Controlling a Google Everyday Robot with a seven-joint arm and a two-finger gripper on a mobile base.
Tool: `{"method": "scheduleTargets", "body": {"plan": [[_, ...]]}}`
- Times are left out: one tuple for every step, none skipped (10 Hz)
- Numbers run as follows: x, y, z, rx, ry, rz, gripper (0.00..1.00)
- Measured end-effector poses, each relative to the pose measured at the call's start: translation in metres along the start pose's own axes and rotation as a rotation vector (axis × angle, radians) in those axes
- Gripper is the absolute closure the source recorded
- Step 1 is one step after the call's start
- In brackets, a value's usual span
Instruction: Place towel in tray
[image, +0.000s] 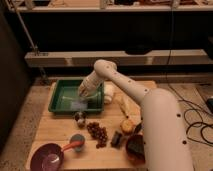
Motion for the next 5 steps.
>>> {"method": "scheduleTargets", "body": {"plan": [[0.003, 0.004, 0.002, 0.037, -0.004, 0.017, 0.28], [0.005, 0.006, 0.004, 0.045, -0.015, 0.03, 0.22], [0.003, 0.006, 0.012, 0.026, -0.065, 0.038, 0.2], [0.001, 0.004, 0.019, 0.01, -0.112, 0.042, 0.2], [0.001, 0.006, 0.021, 0.001, -0.133, 0.048, 0.2]]}}
